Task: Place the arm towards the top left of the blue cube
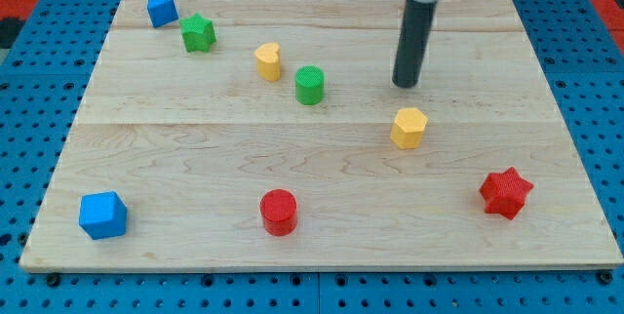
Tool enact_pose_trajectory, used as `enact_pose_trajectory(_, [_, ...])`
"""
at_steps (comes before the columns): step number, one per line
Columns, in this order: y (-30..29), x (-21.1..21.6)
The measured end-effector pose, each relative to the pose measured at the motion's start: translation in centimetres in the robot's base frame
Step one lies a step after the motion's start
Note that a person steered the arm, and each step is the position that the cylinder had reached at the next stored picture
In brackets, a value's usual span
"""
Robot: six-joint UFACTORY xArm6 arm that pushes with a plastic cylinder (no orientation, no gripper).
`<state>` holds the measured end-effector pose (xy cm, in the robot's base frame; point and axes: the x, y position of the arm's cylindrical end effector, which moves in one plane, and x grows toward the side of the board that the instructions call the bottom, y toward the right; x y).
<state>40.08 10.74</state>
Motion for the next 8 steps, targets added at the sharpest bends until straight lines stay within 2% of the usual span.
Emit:
enact_pose_trajectory(1, [-10.6, 1.8])
enact_pose_trajectory(2, [-9.4, 10.4])
enact_pose_trajectory(3, [-1.4, 19.7])
enact_pose_trajectory(4, [-5.7, 21.7])
enact_pose_trajectory(5, [-9.6, 19.0])
enact_pose_trajectory(6, [-11.4, 21.3])
enact_pose_trajectory(7, [-15.1, 18.7])
enact_pose_trajectory(8, [-15.6, 11.0])
